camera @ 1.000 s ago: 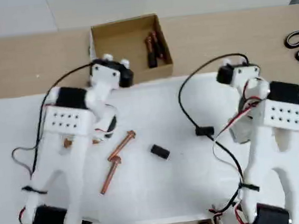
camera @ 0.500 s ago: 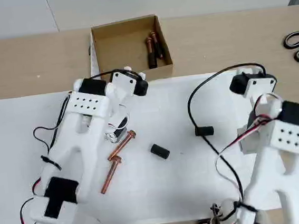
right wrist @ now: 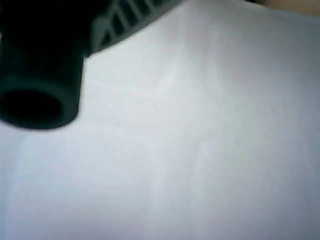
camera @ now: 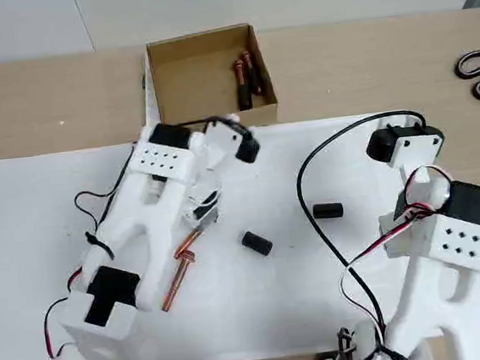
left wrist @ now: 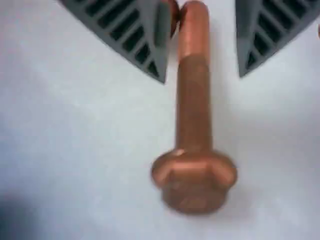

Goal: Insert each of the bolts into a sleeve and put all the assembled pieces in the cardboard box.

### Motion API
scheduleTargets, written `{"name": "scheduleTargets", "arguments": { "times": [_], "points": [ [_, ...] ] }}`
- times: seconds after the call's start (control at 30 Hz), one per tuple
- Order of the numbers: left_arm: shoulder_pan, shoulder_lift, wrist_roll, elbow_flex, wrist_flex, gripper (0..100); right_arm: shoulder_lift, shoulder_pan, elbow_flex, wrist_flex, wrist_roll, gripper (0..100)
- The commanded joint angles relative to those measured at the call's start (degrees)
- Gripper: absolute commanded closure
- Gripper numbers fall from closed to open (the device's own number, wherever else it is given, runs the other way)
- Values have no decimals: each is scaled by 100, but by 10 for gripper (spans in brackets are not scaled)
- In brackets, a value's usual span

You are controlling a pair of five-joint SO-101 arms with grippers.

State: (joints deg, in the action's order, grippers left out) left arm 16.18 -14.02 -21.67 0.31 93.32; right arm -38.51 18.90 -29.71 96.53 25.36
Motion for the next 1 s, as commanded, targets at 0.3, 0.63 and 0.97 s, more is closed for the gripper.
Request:
{"name": "scheduleTargets", "arguments": {
  "times": [0.3,0.63,0.97],
  "points": [
    [360,-396,-44,-637,185,906,-127,66,26,75,-26,995],
    [360,-677,-53,-927,97,906,-127,75,26,84,-26,995],
    [35,-686,-132,-927,167,906,-127,75,26,48,-26,995]
  ]
}}
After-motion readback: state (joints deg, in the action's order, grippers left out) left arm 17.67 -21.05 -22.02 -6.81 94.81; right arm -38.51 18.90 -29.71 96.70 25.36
